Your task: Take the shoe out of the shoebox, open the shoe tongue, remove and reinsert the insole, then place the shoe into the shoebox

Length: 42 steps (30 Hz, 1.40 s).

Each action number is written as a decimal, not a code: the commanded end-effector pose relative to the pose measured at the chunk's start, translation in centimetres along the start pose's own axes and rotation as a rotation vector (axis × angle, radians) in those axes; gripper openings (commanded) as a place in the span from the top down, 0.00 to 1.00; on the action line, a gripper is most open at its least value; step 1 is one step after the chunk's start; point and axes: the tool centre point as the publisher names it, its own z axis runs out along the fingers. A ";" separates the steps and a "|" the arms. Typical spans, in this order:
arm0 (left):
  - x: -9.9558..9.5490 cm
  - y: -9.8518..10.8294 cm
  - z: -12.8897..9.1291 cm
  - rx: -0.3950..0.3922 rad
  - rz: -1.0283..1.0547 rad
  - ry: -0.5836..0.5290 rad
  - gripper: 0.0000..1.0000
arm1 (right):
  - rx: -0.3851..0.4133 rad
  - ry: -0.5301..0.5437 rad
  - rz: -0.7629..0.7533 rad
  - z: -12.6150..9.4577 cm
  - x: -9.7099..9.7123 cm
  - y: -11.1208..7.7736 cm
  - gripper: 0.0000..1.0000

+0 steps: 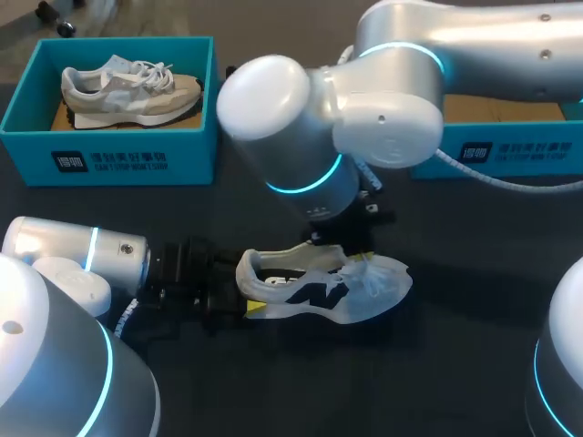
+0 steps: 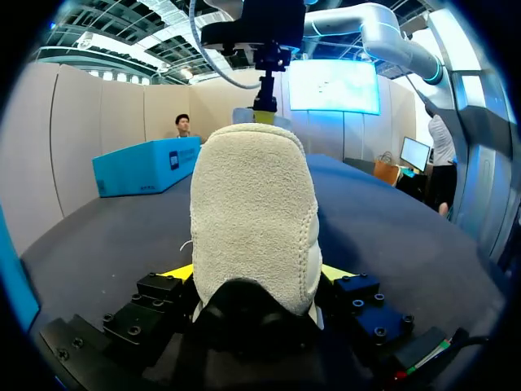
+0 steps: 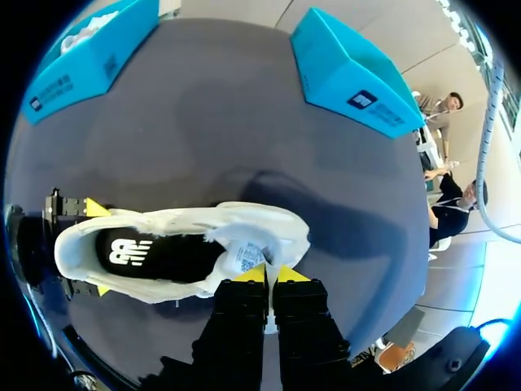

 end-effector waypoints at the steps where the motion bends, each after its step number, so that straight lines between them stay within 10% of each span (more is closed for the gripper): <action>1: -0.1 0.0 0.1 -0.004 0.000 0.002 1.00 | 0.004 0.013 0.248 1.3 -1.0 -0.3 1.00; 16: -0.1 0.0 0.1 -0.004 0.000 0.002 1.00 | 0.046 0.059 0.261 7.6 -1.7 -1.2 1.00; 22: -0.1 0.0 0.1 -0.004 0.000 0.002 1.00 | 0.050 0.068 0.272 8.0 -2.0 -1.3 0.00; 42: -0.1 0.0 0.1 -0.004 0.000 0.002 1.00 | -0.147 0.080 0.233 0.0 -3.3 1.3 0.00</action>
